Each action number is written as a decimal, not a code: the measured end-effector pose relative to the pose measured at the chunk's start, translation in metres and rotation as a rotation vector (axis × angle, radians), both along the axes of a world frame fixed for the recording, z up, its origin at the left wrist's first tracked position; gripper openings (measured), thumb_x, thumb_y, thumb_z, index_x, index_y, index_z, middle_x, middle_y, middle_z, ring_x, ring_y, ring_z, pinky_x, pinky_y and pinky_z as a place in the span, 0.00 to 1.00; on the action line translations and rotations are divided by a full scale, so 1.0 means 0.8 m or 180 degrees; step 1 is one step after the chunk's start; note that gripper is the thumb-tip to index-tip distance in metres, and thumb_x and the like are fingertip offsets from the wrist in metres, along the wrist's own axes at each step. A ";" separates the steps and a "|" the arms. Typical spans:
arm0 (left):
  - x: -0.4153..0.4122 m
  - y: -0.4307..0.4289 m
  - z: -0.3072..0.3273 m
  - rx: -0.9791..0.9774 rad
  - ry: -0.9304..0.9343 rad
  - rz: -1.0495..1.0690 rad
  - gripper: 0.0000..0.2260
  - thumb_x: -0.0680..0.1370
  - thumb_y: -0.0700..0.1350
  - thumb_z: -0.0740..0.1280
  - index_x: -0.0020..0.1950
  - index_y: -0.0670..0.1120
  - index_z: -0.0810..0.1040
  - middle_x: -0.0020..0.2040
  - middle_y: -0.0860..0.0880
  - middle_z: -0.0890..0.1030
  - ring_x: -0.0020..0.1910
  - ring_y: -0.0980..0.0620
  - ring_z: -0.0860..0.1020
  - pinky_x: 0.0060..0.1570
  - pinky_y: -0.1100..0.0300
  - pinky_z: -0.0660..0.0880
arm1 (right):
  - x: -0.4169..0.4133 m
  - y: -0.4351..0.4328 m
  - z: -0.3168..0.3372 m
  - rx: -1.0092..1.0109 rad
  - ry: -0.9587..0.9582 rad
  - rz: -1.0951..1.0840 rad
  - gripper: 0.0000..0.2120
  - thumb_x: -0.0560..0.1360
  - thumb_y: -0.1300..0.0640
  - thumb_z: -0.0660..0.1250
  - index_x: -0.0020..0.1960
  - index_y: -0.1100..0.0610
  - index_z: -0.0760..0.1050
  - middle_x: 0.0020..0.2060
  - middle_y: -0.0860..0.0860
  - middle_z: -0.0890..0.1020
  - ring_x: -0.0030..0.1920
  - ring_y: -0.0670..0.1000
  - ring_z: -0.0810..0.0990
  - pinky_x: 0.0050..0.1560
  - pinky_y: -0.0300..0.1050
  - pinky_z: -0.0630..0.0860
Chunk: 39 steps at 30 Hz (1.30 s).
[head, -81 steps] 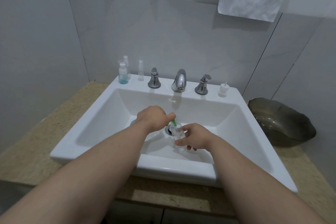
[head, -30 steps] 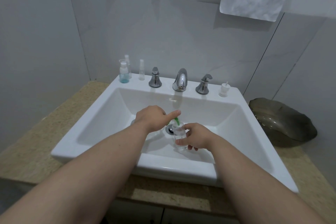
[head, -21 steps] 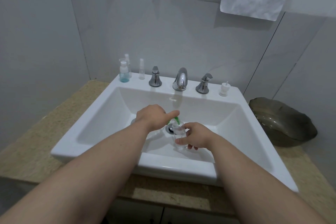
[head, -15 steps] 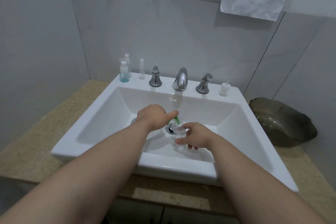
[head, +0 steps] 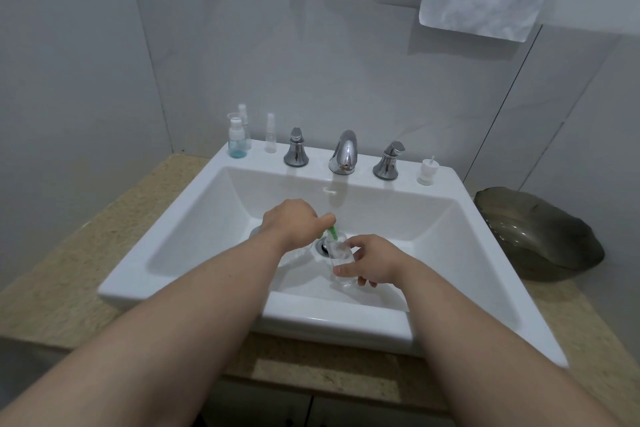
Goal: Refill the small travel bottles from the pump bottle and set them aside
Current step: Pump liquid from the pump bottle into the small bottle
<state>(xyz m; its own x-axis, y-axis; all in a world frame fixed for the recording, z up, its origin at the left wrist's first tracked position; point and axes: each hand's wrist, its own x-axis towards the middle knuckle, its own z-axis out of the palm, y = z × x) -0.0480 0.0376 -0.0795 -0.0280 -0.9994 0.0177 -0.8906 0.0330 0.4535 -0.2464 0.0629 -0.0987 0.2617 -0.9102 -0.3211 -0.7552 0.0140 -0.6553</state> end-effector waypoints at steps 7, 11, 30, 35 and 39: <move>0.009 0.004 -0.001 -0.0060 0.0187 0.0129 0.31 0.76 0.73 0.57 0.38 0.49 0.84 0.35 0.53 0.82 0.40 0.52 0.80 0.41 0.55 0.71 | 0.001 0.002 0.004 -0.0030 -0.0003 -0.0041 0.28 0.74 0.51 0.78 0.71 0.53 0.74 0.40 0.47 0.81 0.32 0.47 0.79 0.29 0.39 0.73; 0.016 0.004 0.002 -0.0074 0.0363 0.0185 0.33 0.75 0.77 0.54 0.37 0.52 0.83 0.36 0.56 0.82 0.40 0.56 0.78 0.41 0.55 0.70 | 0.002 0.003 0.006 -0.0059 -0.0042 -0.0074 0.29 0.74 0.50 0.78 0.71 0.52 0.73 0.40 0.46 0.81 0.32 0.46 0.80 0.30 0.39 0.73; 0.014 0.000 0.000 -0.0072 0.0748 0.0393 0.31 0.76 0.74 0.58 0.32 0.49 0.79 0.35 0.51 0.81 0.40 0.50 0.79 0.39 0.56 0.71 | 0.002 0.001 0.009 -0.0281 -0.0466 -0.0218 0.23 0.74 0.52 0.78 0.67 0.50 0.77 0.42 0.47 0.80 0.31 0.45 0.78 0.26 0.32 0.69; 0.011 0.001 0.001 -0.0065 0.0884 0.0376 0.32 0.75 0.74 0.59 0.28 0.49 0.76 0.33 0.51 0.80 0.38 0.49 0.78 0.39 0.55 0.70 | 0.004 0.001 0.008 -0.0258 -0.0477 -0.0206 0.24 0.74 0.50 0.79 0.67 0.48 0.77 0.43 0.46 0.82 0.30 0.46 0.79 0.28 0.36 0.71; 0.009 0.001 0.002 -0.0043 0.0898 0.0370 0.32 0.76 0.73 0.59 0.26 0.49 0.72 0.31 0.52 0.77 0.37 0.49 0.77 0.40 0.55 0.69 | 0.004 0.001 0.006 -0.0236 -0.0436 -0.0181 0.23 0.74 0.50 0.78 0.67 0.48 0.76 0.44 0.47 0.85 0.31 0.47 0.81 0.30 0.40 0.72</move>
<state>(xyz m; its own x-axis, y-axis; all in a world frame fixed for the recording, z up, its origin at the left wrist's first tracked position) -0.0406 0.0384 -0.0780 0.0945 -0.9953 0.0217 -0.7277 -0.0542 0.6838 -0.2430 0.0633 -0.0936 0.2458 -0.9447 -0.2173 -0.6580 0.0020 -0.7530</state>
